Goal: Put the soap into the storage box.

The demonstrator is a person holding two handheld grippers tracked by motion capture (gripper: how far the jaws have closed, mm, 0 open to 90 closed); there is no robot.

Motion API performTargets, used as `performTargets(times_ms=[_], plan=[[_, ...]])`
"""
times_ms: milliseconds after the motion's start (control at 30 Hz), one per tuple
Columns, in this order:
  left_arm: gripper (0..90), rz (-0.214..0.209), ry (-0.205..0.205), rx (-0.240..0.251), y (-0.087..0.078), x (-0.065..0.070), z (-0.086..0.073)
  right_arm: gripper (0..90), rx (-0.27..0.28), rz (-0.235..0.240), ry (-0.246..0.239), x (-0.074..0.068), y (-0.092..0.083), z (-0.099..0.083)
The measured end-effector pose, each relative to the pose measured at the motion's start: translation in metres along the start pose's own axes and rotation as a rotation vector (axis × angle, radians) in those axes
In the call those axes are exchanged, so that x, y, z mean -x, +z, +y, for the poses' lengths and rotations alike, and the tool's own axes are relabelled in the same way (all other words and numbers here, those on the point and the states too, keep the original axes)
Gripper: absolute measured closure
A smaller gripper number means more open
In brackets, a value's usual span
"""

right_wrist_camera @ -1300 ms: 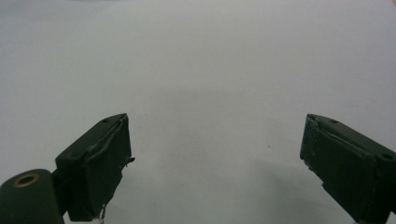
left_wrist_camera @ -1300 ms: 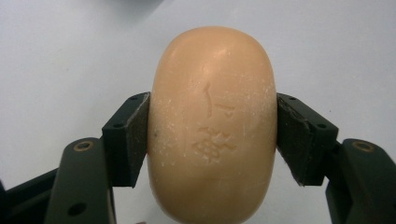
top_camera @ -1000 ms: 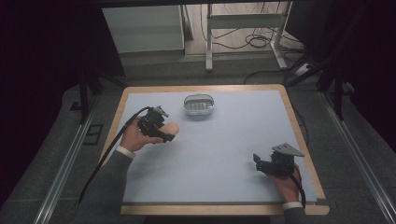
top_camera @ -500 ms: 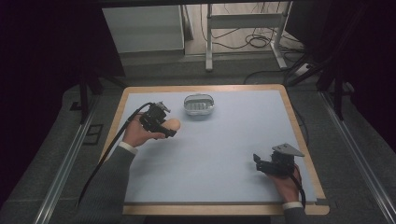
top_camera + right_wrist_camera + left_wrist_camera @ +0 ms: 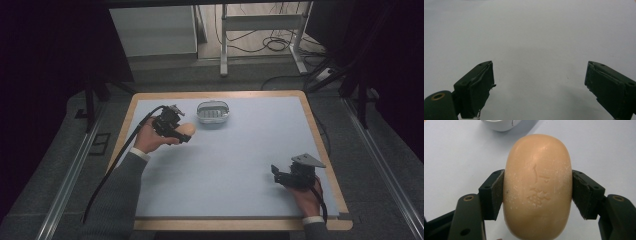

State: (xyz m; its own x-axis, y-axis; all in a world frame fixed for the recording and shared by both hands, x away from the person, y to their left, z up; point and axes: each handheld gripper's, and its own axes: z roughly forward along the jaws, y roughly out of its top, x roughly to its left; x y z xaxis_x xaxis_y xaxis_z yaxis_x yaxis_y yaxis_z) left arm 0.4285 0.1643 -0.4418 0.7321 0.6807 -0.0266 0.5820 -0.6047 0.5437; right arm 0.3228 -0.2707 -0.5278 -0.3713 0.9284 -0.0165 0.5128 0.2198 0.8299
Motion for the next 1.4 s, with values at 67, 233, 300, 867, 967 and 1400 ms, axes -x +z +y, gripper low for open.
performTargets(times_ms=[67, 233, 300, 867, 967, 1400], plan=[[32.6, -0.001, -0.003, 0.001, 0.001, -0.001, 0.001, 8.9, -0.001, 0.001, 0.0, 0.0, 0.0, 0.0], [32.6, 0.003, -0.004, -0.003, 0.003, -0.004, 0.005, 8.9, -0.001, 0.001, 0.001, 0.0, 0.0, 0.0], [32.7, 0.003, -0.005, -0.003, 0.004, -0.004, 0.005, 8.9, -0.001, 0.001, 0.0, 0.0, 0.0, 0.0], [32.6, 0.002, -0.01, -0.004, 0.018, -0.015, 0.023, 8.9, -0.003, 0.0, -0.001, 0.0, 0.0, 0.0], [32.7, -0.002, -0.018, -0.003, 0.02, -0.017, 0.025, 8.9, -0.004, -0.001, 0.0, 0.0, 0.0, 0.0], [32.6, -0.002, -0.016, -0.003, 0.026, -0.023, 0.042, 9.1, 0.001, -0.001, 0.002, 0.0, 0.0, 0.0]])
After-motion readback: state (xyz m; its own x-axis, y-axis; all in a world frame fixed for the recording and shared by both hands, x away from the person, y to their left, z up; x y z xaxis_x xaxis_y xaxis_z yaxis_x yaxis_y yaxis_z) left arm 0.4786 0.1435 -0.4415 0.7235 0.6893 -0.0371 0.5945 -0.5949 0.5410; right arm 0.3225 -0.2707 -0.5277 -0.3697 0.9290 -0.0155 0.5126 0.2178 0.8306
